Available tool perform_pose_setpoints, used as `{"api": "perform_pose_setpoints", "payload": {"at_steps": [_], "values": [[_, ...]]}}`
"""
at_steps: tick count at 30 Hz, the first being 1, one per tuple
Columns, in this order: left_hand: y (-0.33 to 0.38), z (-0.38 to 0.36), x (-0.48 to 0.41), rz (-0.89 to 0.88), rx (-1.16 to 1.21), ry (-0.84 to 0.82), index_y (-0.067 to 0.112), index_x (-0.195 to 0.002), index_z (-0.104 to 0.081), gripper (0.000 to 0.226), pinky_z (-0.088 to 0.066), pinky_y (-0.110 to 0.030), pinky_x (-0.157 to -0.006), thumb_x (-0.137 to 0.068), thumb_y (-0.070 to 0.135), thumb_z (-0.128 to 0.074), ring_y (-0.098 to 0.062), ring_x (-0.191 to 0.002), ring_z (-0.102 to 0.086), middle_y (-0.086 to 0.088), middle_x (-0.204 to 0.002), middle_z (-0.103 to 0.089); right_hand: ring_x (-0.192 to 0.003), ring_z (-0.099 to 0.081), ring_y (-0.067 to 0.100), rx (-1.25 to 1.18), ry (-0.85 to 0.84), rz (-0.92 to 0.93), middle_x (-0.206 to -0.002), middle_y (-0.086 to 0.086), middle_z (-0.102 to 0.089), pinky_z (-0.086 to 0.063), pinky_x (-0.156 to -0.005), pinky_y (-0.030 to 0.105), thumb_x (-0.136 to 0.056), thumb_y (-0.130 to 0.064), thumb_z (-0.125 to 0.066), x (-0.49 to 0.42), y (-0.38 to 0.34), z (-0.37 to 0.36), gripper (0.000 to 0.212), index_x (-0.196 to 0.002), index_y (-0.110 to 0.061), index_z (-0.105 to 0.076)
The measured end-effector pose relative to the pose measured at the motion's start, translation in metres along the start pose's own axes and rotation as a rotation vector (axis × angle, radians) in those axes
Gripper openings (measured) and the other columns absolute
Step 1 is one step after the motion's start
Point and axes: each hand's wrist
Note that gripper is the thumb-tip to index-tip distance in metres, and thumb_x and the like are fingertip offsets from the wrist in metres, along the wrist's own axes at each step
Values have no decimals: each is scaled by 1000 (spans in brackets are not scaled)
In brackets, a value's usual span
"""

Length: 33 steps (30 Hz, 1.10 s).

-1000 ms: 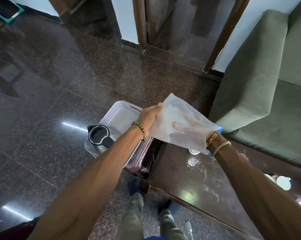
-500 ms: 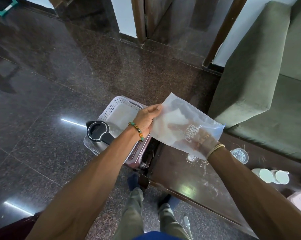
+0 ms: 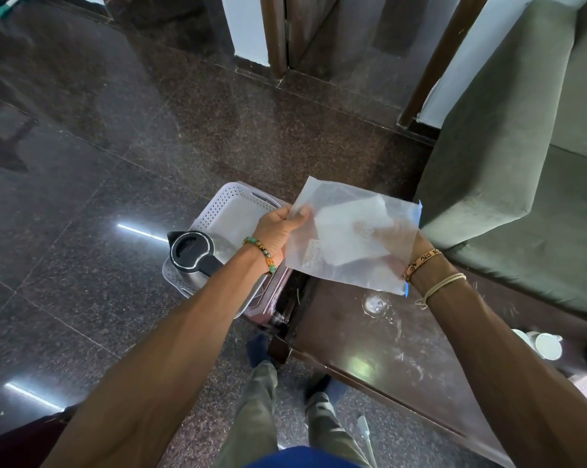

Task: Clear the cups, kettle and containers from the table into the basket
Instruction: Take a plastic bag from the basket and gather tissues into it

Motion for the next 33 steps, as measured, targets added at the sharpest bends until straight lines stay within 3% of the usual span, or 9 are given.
{"api": "perform_pose_setpoints", "payload": {"at_steps": [1, 3, 6, 10, 15, 20, 23, 29, 33], "values": [[2, 2, -1, -9, 17, 16, -1, -111, -64, 43, -54, -50, -92, -79, 24, -78, -31, -98, -66, -18, -107, -70, -65, -66, 19, -102, 7, 9, -77, 5, -67, -58, -61, 29, -89, 8, -58, 3, -1, 0, 15, -92, -7, -62], [6, 7, -2, -25, 62, 15, 4, -107, -65, 35, -56, -47, -88, -80, 24, -77, -30, -97, -68, -14, -105, -71, -71, -66, 25, -185, 63, 48, -79, 10, -68, -58, -65, 35, -87, 4, -62, 7, -3, 2, 8, -91, -2, -63], [11, 17, -6, -57, 111, 9, 9, -101, -67, 23, -56, -46, -87, -83, 21, -74, -28, -99, -69, -12, -105, -72, -84, -65, 28, -286, 127, 109, -95, 13, -67, -59, -68, 37, -87, 2, -65, 5, -5, 13, 24, -111, 2, -61], [20, 28, -11, -94, 128, 7, 10, -103, -65, 20, -55, -44, -89, -86, 21, -70, -27, -102, -67, -11, -107, -71, -89, -71, 16, -605, 70, 184, -98, 1, -74, -59, -66, 29, -94, -6, -58, 9, -14, 33, 19, -109, -17, -63], [29, 38, -15, -115, 121, 23, 10, -106, -65, 24, -54, -46, -91, -86, 23, -70, -27, -103, -67, -14, -113, -70, -107, -68, 15, -958, 17, 301, -115, 2, -72, -57, -73, 26, -94, -15, -61, 16, -17, 47, 19, -111, -18, -69], [33, 31, -14, -106, 66, -7, -2, -125, -54, 42, -55, -42, -87, -91, 22, -64, -27, -100, -67, -19, -118, -66, -122, -60, 21, -927, -200, 319, -126, 6, -67, -55, -90, 37, -93, -19, -58, 22, -22, 31, 31, -124, -15, -61], [35, 22, -13, -91, 55, -70, -9, -130, -47, 48, -57, -36, -76, -94, 21, -61, -25, -95, -68, -20, -118, -66, -119, -61, 23, -723, -247, 223, -126, 7, -66, -53, -94, 40, -85, -13, -67, 16, -21, 17, 33, -118, -15, -67], [43, 19, -17, -41, 87, -166, 11, -113, -58, 22, -56, -29, -66, -93, 20, -62, -18, -89, -68, -8, -105, -69, -95, -71, 22, -343, 21, 222, -101, 5, -75, -59, -74, 34, -82, -5, -72, -2, -13, 2, 24, -106, -7, -70], [47, 26, -22, -24, 101, -196, 4, -126, -53, 38, -55, -28, -66, -93, 20, -62, -19, -92, -68, -12, -113, -65, -93, -70, 21, -329, 102, 131, -98, 2, -75, -59, -74, 35, -82, -6, -73, -20, 3, 1, 22, -103, -9, -70]]}}
Point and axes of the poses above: each hand's wrist, its own x-axis away from the middle knuckle, its own z-axis out of the back of the hand, y = z × x
